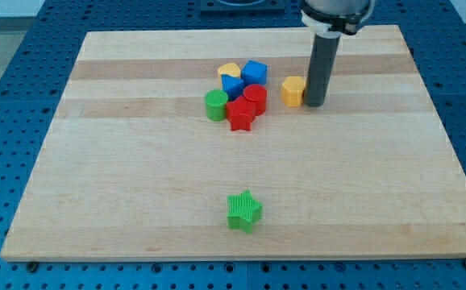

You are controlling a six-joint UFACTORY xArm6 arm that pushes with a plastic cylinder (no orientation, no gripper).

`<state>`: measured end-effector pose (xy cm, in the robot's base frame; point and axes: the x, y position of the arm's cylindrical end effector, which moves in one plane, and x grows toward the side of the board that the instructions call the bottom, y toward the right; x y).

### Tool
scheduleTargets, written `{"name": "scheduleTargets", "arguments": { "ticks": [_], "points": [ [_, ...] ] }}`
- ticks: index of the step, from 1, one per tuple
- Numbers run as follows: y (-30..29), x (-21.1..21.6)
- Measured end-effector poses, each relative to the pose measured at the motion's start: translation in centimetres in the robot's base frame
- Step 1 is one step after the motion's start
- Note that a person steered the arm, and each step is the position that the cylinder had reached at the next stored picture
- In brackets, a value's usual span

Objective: Push the yellow hexagon to the top right of the red circle

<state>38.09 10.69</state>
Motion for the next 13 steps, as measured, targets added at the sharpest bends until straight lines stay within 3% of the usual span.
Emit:
{"name": "scheduleTargets", "arguments": {
  "ticks": [6,7,8,10,12,13],
  "points": [
    [-4.1,-1.1],
    [-2.3,-0.3],
    [0.7,6.8],
    [-7.8,23.6],
    [-9.5,23.7],
    [-13.6,23.2]
  ]
}}
